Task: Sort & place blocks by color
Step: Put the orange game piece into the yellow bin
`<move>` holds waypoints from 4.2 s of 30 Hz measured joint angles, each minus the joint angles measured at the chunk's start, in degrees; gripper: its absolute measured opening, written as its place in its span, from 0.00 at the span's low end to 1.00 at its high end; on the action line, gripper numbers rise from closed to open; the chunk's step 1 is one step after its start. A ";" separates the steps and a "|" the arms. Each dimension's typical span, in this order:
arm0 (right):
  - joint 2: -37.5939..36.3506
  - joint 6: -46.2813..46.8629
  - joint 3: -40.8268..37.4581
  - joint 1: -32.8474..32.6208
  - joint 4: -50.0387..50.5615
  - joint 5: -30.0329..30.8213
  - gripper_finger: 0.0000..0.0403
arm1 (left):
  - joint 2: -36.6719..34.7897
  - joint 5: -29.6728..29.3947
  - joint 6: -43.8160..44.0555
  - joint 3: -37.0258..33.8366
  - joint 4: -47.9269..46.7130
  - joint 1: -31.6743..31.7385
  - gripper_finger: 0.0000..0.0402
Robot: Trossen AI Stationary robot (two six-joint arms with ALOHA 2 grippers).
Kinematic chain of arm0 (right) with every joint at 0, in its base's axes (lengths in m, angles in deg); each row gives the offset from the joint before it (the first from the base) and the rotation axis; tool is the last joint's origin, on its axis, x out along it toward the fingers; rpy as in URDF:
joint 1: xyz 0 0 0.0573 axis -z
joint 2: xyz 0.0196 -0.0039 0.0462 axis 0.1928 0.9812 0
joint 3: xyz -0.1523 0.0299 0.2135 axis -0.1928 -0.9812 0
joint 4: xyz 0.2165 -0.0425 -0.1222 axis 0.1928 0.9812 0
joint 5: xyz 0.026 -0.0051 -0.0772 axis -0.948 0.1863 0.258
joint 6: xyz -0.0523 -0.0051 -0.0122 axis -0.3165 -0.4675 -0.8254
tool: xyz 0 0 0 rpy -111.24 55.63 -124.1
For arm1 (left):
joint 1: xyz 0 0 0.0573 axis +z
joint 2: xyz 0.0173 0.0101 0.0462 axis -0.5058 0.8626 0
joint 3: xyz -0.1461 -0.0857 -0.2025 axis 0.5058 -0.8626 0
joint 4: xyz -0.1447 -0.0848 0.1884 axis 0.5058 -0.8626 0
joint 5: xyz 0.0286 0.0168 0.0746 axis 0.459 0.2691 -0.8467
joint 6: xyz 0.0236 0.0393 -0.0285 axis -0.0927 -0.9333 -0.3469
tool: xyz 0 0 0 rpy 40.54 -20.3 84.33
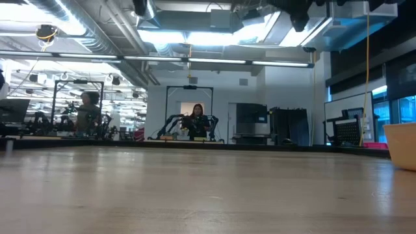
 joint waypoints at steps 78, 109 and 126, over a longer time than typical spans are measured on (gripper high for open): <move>-5.45 -4.55 7.38 0.97 17.40 0.39 0.35 | 5.26 8.33 -8.55 15.16 -17.36 8.52 0.59; -16.61 -1.41 3.23 0.88 16.91 3.48 0.35 | -10.32 5.56 -3.40 -6.19 -1.29 4.51 0.00; 0.80 17.89 9.14 -18.68 68.07 -12.75 0.35 | -10.31 4.37 -3.39 -6.19 -1.30 4.51 0.00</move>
